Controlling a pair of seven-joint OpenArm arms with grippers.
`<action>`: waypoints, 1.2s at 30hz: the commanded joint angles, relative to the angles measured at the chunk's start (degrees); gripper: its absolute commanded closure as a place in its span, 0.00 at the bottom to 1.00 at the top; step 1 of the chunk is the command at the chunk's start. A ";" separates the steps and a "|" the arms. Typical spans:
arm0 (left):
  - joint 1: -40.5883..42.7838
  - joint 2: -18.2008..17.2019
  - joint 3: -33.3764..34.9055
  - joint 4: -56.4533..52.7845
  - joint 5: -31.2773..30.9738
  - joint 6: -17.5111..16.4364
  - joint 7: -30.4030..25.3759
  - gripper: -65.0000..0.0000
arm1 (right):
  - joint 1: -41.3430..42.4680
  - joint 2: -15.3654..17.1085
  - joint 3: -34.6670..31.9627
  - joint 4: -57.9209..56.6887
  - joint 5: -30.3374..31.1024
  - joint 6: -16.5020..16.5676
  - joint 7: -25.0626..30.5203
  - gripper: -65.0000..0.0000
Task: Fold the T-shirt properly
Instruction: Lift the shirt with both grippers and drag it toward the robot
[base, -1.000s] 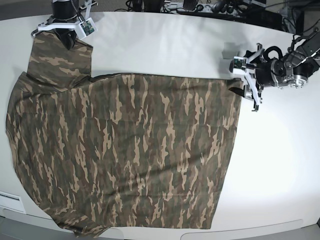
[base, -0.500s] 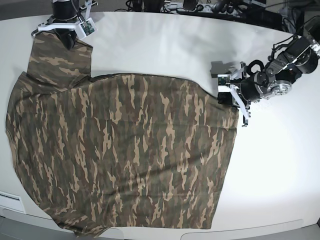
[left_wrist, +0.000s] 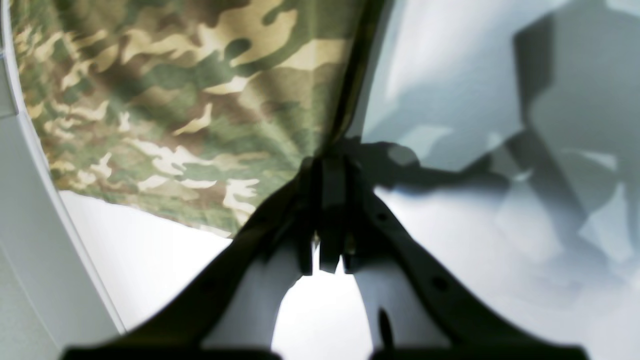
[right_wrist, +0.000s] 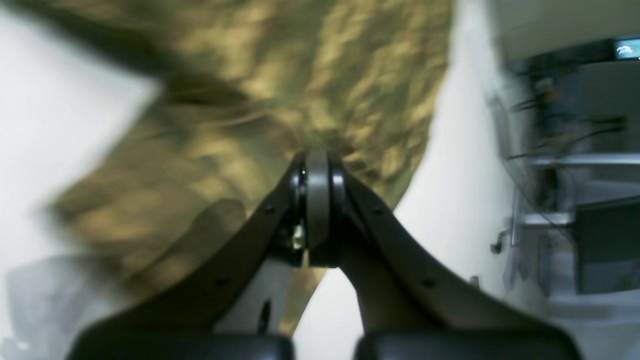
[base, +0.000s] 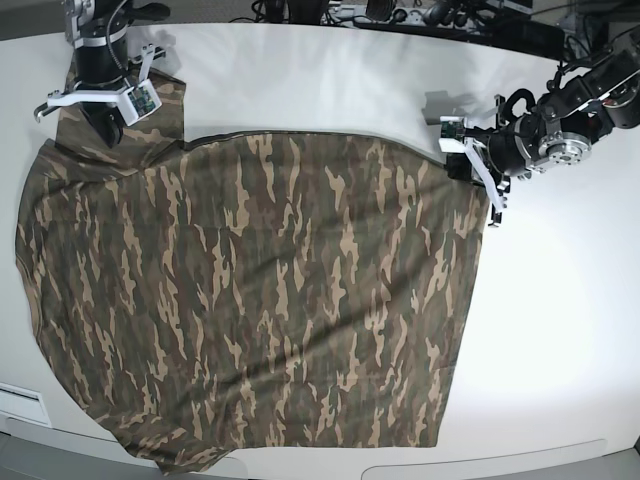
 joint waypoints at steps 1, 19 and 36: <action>-0.66 -1.44 -0.42 0.66 0.13 0.70 0.00 1.00 | -0.04 1.25 1.73 -0.15 -0.04 -1.09 0.57 1.00; -0.66 -1.84 -0.42 0.66 0.13 0.70 -0.02 1.00 | 5.97 12.20 8.13 -15.52 11.50 4.15 4.83 0.45; -0.68 -1.86 -0.44 0.68 0.13 1.55 0.00 1.00 | 13.70 12.20 8.13 -23.26 17.35 8.50 4.00 1.00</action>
